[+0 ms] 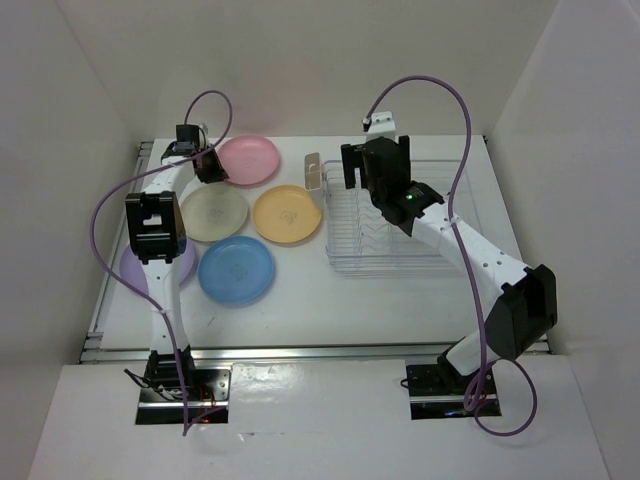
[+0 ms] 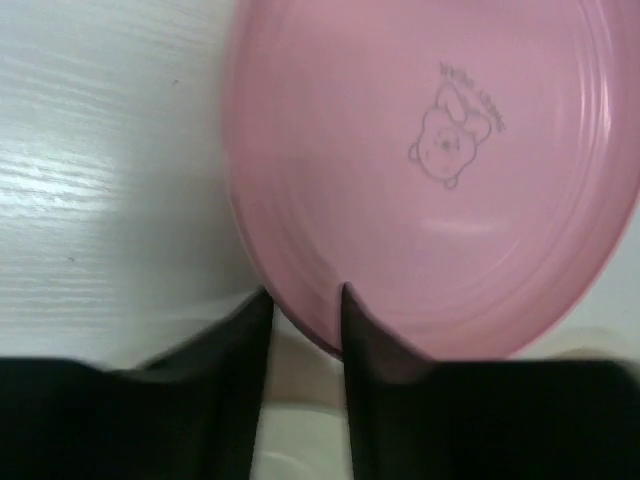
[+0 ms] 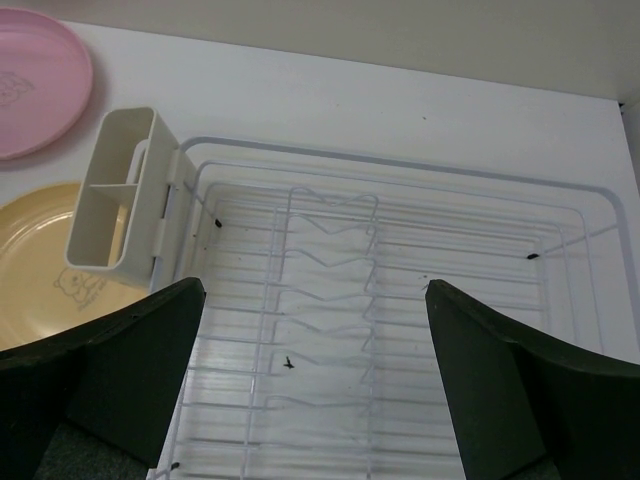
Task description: Load the plates into the dish rack
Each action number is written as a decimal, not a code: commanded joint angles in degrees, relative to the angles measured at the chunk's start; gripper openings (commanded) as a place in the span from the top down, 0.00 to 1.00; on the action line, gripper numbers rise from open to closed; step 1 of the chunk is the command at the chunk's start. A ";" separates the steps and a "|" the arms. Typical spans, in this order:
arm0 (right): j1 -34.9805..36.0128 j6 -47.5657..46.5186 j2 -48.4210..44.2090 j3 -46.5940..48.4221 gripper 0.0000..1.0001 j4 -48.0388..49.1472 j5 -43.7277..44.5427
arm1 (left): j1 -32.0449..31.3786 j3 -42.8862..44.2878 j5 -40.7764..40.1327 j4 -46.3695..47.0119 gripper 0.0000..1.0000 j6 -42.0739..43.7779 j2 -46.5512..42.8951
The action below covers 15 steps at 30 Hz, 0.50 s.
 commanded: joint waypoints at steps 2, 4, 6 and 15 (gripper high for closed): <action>0.52 0.71 -2.06 0.38 0.00 1.72 -1.98 | -0.05 0.00 -4.18 -1.74 0.92 -3.53 1.33; 0.52 0.71 -2.06 0.38 0.00 1.72 -2.51 | -0.05 0.70 -4.89 -3.07 1.00 -4.07 1.33; 0.52 0.71 -2.06 0.38 0.00 1.72 -3.12 | -0.05 0.71 -5.68 -3.77 1.00 -4.07 1.33; 0.52 0.71 -1.53 0.38 0.00 1.19 -7.33 | -0.05 -1.21 -11.92 -3.52 1.00 -3.54 -6.13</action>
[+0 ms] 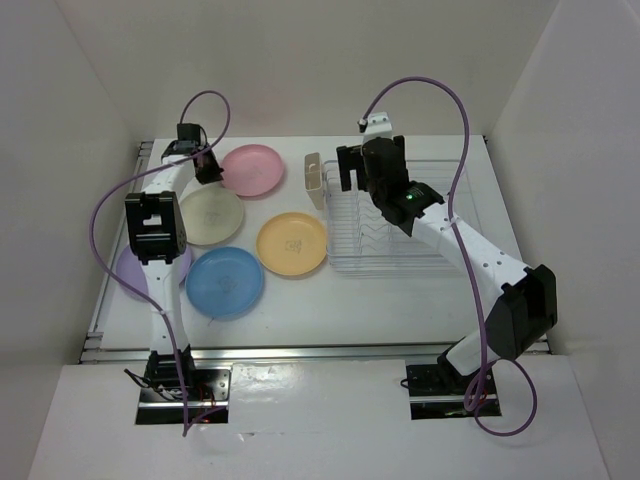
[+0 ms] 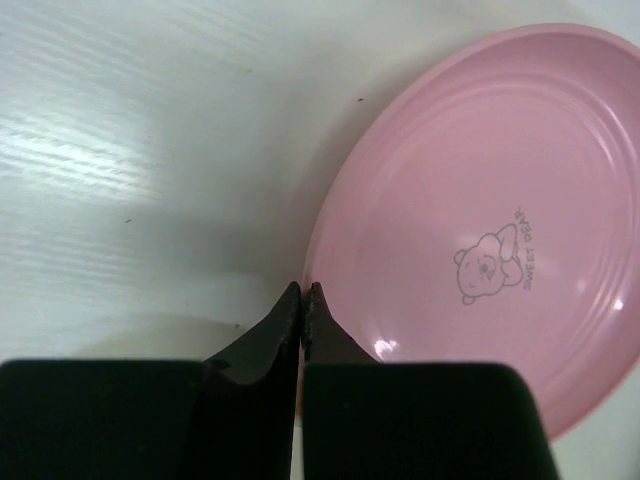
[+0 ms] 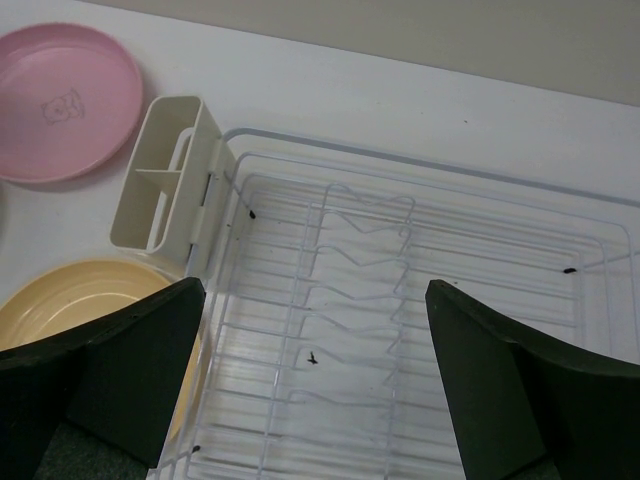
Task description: Load the plates into the dish rack
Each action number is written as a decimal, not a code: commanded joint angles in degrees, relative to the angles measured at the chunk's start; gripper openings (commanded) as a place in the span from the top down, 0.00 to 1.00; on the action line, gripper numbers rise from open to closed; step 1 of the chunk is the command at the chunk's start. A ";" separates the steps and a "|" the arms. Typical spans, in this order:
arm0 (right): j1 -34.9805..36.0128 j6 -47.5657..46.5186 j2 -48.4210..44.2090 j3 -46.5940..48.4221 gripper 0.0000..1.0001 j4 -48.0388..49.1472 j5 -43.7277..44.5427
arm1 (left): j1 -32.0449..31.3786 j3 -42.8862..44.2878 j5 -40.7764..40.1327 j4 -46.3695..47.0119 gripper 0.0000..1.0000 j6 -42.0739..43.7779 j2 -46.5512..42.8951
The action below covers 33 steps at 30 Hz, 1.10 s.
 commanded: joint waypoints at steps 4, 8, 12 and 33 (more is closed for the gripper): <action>0.52 0.62 -1.01 0.38 0.00 1.19 -4.33 | 0.23 -3.55 -2.74 7.29 1.00 4.77 -14.68; 1.04 0.62 0.13 1.43 0.00 0.14 -5.04 | -1.25 -7.85 5.52 16.87 1.00 13.64 -24.17; 1.04 0.01 0.84 2.49 0.00 -0.39 -3.99 | -5.38 -10.15 14.27 18.93 1.00 25.24 -30.77; 1.04 -22.42 -15.16 3.73 0.00 21.05 11.93 | -37.38 -40.04 -23.91 85.43 1.00 64.54 -32.28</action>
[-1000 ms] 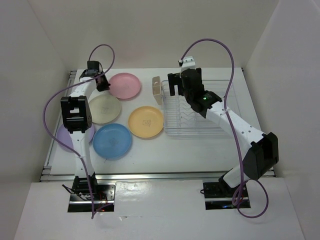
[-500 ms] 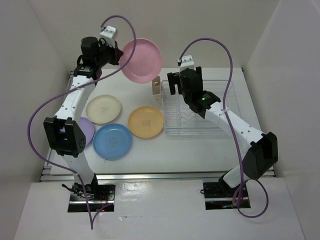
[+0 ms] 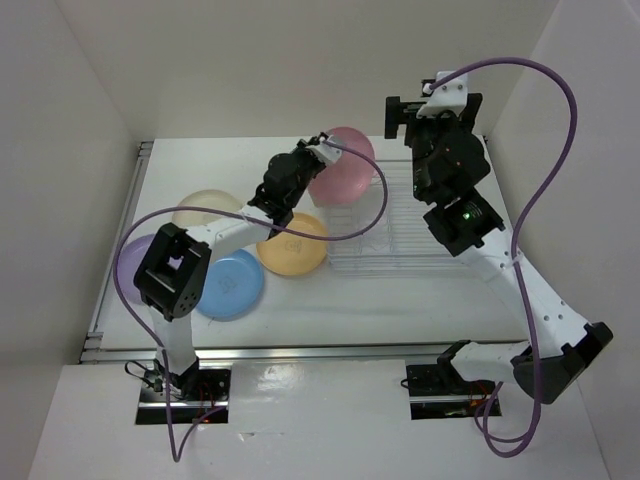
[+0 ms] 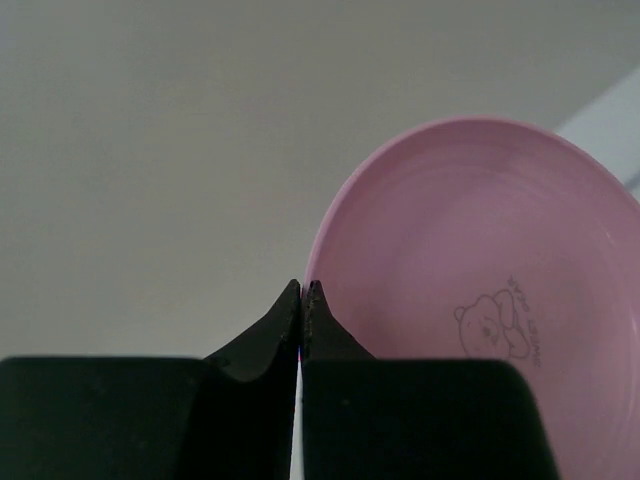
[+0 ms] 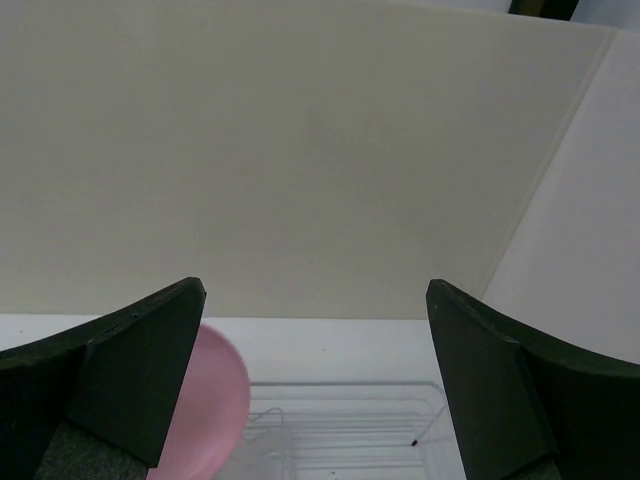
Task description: Load the plates into the dish rack
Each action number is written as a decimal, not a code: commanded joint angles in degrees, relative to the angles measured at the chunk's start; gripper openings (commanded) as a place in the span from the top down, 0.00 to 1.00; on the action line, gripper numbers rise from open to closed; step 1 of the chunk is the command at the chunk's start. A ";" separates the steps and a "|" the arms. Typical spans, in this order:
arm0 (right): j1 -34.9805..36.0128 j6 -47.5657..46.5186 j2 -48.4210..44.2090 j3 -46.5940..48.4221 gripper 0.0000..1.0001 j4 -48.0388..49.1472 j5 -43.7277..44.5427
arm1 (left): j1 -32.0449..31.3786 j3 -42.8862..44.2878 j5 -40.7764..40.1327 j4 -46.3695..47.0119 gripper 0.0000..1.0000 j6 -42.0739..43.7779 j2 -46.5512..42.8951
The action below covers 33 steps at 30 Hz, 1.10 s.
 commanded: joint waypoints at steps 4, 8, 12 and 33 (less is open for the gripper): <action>-0.03 1.66 -1.21 -2.64 0.00 -2.08 1.26 | -2.83 7.80 -9.10 24.70 1.00 13.51 2.86; -0.03 2.19 -0.69 -3.17 0.00 -2.61 1.26 | -3.37 11.85 -6.29 23.29 1.00 12.37 5.14; -0.03 2.19 -0.69 -3.78 0.00 -2.61 1.26 | -2.84 13.25 6.52 23.33 1.00 16.24 9.71; -0.03 3.42 0.10 -4.84 0.00 -9.81 1.44 | 5.77 22.50 52.17 -14.34 1.00 30.90 6.81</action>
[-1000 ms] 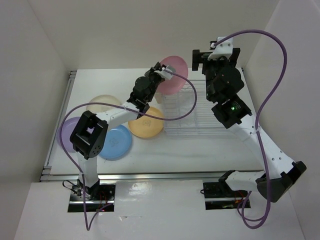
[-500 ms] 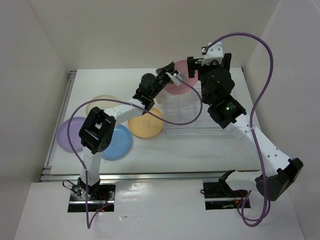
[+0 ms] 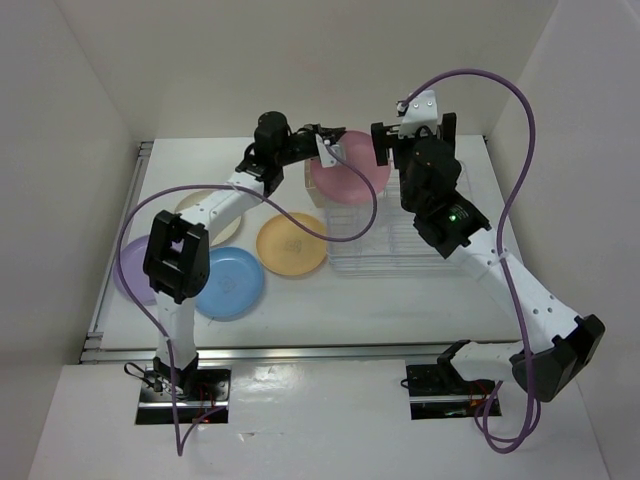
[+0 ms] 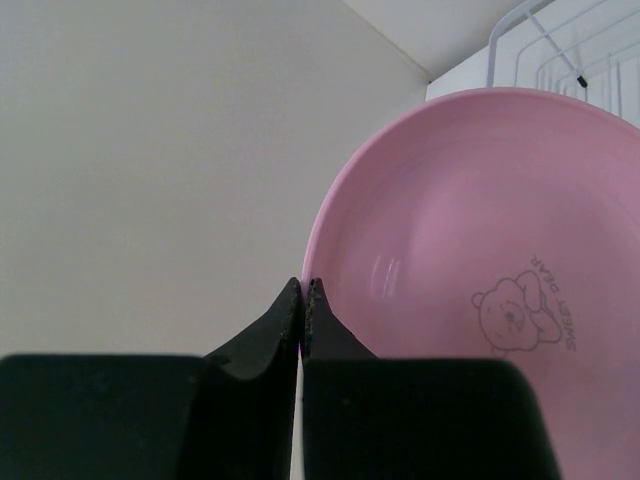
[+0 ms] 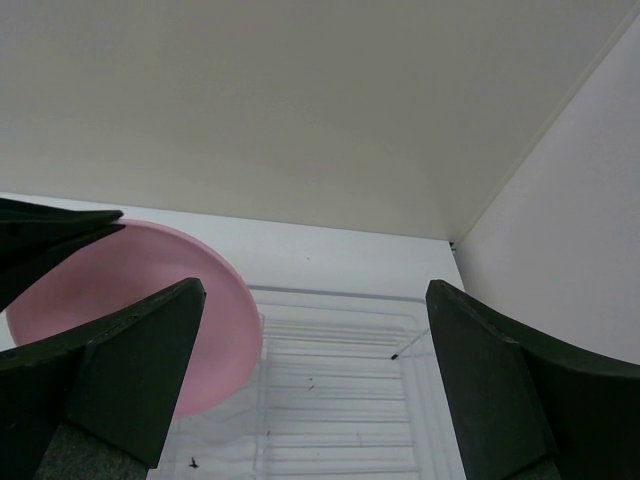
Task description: Load the plates into the dish rack
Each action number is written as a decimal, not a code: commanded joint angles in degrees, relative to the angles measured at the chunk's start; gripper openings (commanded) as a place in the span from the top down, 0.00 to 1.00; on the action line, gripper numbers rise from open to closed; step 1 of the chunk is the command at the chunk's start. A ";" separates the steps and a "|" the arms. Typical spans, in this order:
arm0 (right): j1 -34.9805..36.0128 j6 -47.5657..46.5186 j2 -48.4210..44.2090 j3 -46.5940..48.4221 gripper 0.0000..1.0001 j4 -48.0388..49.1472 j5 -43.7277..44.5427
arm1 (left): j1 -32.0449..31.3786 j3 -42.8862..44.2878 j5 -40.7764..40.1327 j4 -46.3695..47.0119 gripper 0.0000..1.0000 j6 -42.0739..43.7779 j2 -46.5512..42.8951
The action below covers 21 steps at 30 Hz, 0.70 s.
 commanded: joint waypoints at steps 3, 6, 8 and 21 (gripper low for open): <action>-0.03 0.67 0.32 0.77 0.00 -1.21 -1.52 | -3.26 -0.59 1.29 6.80 1.00 12.76 -0.09; -0.03 0.14 0.32 -0.90 0.00 -0.68 -1.52 | -5.02 1.24 -0.64 9.72 1.00 15.84 2.72; -0.03 0.14 0.32 -1.51 0.00 -0.68 -1.52 | -5.73 3.62 -2.40 11.30 1.00 17.25 4.57; -0.03 0.23 1.99 -2.65 0.00 -2.35 -0.90 | -6.78 10.04 -4.08 9.72 1.00 26.66 8.27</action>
